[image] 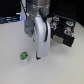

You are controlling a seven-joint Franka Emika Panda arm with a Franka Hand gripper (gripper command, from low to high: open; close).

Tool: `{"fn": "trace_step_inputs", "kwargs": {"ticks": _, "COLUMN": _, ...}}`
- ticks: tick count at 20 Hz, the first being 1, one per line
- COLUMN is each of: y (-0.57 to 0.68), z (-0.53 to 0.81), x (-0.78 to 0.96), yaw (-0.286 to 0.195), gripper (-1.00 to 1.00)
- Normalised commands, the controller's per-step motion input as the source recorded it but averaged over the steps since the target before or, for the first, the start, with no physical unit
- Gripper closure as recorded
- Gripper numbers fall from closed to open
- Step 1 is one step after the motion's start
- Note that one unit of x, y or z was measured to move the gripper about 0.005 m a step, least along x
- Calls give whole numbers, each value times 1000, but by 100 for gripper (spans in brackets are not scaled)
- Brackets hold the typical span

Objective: Open the kcup holder, insert the kcup into the holder, and close the kcup holder

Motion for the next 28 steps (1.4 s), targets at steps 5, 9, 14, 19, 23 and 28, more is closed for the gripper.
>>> {"fn": "trace_step_inputs", "kwargs": {"ticks": 5, "y": -442, "z": -229, "x": -134, "yaw": -301, "gripper": -100}}
{"fn": "trace_step_inputs", "kwargs": {"ticks": 9, "y": -429, "z": -211, "x": -150, "yaw": -299, "gripper": -100}}
{"fn": "trace_step_inputs", "kwargs": {"ticks": 14, "y": -444, "z": -300, "x": -150, "yaw": -300, "gripper": -100}}
{"fn": "trace_step_inputs", "kwargs": {"ticks": 19, "y": -456, "z": -322, "x": -74, "yaw": -297, "gripper": -100}}
{"fn": "trace_step_inputs", "kwargs": {"ticks": 23, "y": -340, "z": -283, "x": 16, "yaw": -281, "gripper": -100}}
{"fn": "trace_step_inputs", "kwargs": {"ticks": 28, "y": -126, "z": -189, "x": -23, "yaw": -206, "gripper": -100}}
